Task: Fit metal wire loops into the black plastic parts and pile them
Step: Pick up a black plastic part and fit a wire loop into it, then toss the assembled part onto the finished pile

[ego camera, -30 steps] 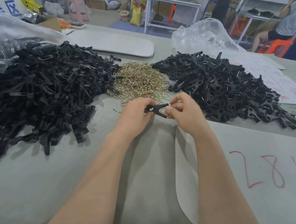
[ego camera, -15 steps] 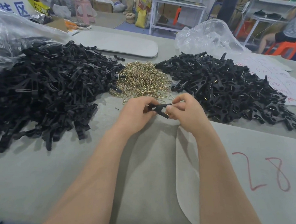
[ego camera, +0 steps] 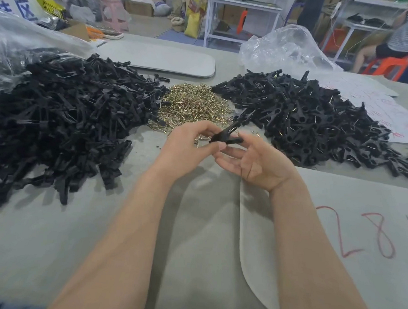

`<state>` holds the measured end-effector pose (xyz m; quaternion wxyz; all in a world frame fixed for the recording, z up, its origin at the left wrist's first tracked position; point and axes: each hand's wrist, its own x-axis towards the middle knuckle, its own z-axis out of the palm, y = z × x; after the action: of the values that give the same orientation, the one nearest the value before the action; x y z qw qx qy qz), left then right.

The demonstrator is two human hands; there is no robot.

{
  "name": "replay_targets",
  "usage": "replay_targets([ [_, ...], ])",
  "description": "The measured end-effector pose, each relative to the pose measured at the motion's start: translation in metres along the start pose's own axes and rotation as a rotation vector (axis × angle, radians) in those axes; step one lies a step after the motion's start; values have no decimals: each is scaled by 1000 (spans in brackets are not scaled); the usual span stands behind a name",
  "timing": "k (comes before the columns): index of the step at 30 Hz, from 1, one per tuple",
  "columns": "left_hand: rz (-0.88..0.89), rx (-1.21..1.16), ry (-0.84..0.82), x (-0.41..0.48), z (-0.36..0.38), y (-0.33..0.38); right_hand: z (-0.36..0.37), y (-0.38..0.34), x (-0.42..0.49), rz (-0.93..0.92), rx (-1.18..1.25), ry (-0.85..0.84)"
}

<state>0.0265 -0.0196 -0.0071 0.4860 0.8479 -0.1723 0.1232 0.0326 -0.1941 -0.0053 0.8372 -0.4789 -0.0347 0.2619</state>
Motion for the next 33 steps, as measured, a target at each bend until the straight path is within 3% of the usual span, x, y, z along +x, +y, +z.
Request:
replay_targets([
  [4, 65, 45, -12, 1, 2, 2, 1, 1, 0, 37, 63, -54],
  [13, 82, -96, 10, -1, 5, 12, 10, 6, 1, 17, 90, -121],
  [33, 114, -110, -45, -1, 6, 17, 5, 12, 6, -75, 23, -53],
])
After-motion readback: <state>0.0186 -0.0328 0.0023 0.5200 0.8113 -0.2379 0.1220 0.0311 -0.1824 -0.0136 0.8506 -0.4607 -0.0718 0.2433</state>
